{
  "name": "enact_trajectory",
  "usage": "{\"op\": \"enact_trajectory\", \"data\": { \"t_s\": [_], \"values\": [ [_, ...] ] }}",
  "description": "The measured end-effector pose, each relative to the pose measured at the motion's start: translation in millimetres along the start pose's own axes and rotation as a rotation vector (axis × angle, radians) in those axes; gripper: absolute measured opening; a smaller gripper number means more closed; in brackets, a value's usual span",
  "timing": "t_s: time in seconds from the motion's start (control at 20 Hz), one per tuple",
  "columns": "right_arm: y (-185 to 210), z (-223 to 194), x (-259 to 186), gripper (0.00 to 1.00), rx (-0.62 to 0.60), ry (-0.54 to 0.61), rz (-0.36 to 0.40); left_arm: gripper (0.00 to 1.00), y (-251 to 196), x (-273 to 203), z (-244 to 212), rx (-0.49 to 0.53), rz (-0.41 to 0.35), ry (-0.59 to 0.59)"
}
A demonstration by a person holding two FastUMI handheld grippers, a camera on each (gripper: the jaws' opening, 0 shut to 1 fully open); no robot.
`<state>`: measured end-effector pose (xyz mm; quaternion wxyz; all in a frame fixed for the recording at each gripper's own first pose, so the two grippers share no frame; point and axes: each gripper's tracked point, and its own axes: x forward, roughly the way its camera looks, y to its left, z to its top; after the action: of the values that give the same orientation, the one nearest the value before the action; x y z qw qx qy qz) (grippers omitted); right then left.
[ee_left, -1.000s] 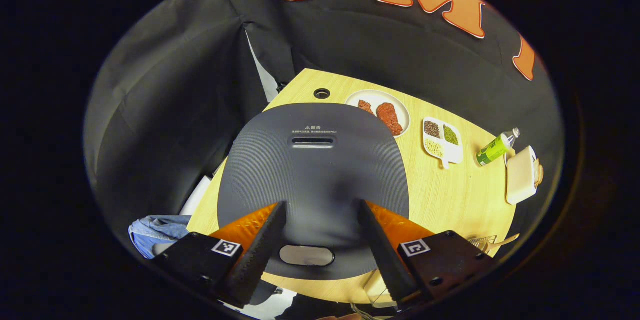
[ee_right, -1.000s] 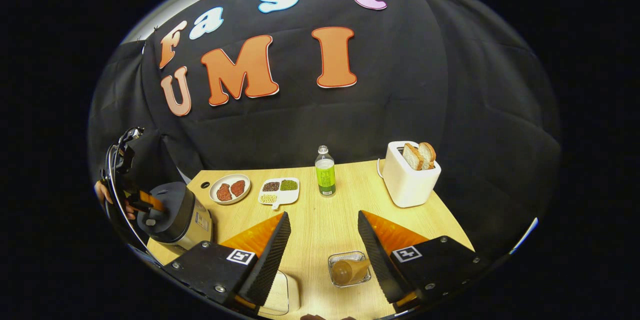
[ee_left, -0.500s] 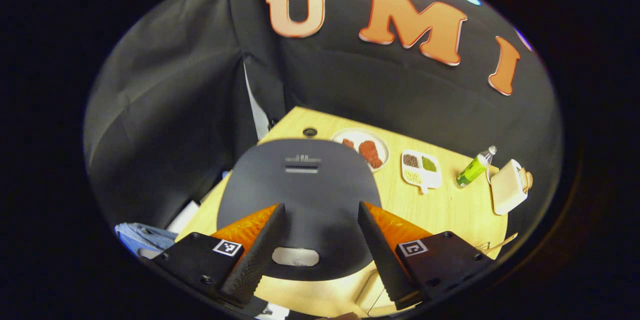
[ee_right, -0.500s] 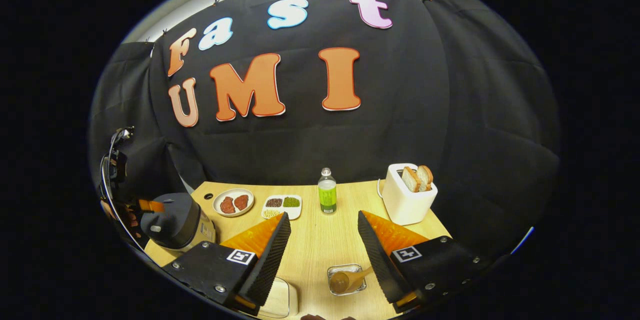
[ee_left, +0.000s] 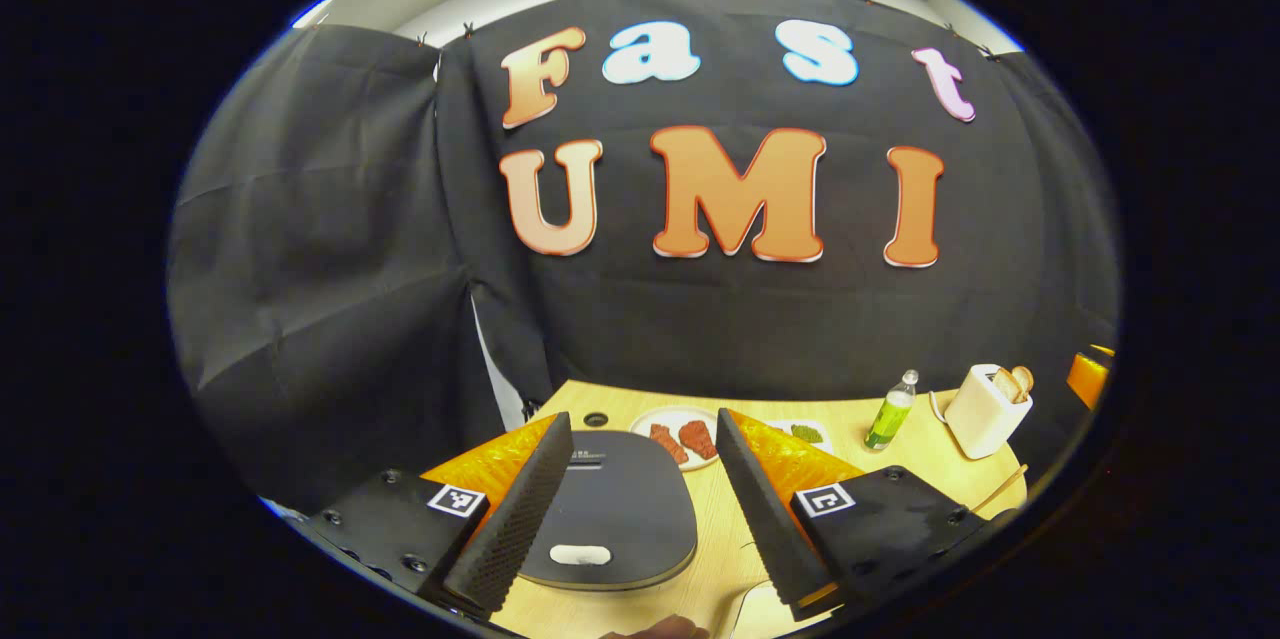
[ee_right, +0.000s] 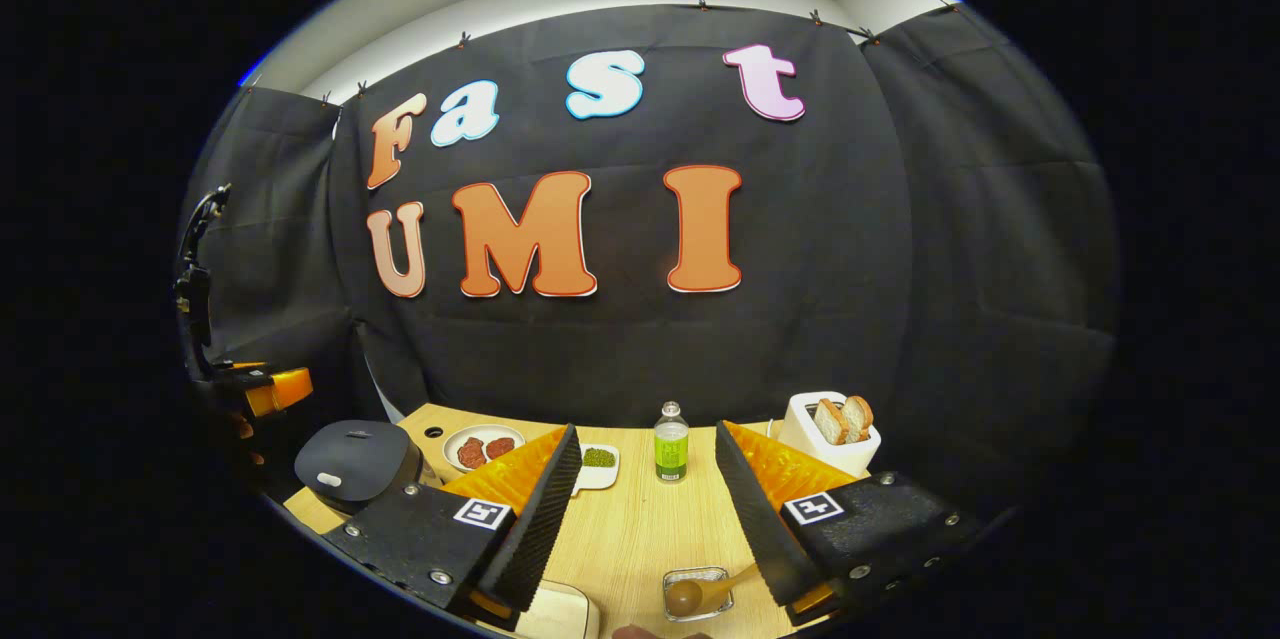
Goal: Close the left gripper, press the button to open the rice cooker; take a wooden spoon from the chopstick holder with the right hand, scoop a spoonful of rice and pour it into the rice cooker, then put the wooden spoon back into the chopstick holder.
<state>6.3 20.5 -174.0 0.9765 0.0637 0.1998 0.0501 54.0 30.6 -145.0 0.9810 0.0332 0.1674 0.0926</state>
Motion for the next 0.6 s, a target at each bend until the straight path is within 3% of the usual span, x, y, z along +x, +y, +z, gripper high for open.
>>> {"op": "enact_trajectory", "data": {
  "t_s": [0.35,0.45,0.6],
  "values": [
    [15,44,-12,0.84,-0.059,-0.146,0.043,0.98,-9,-48,35,0.011,-0.039,-0.178],
    [20,50,-13,0.84,-0.079,-0.188,0.058,1.0,-12,-53,40,0.047,-0.044,-0.256],
    [22,43,-13,0.84,-0.095,-0.19,0.061,1.0,-20,-60,37,0.071,-0.054,-0.274]
  ]
}}
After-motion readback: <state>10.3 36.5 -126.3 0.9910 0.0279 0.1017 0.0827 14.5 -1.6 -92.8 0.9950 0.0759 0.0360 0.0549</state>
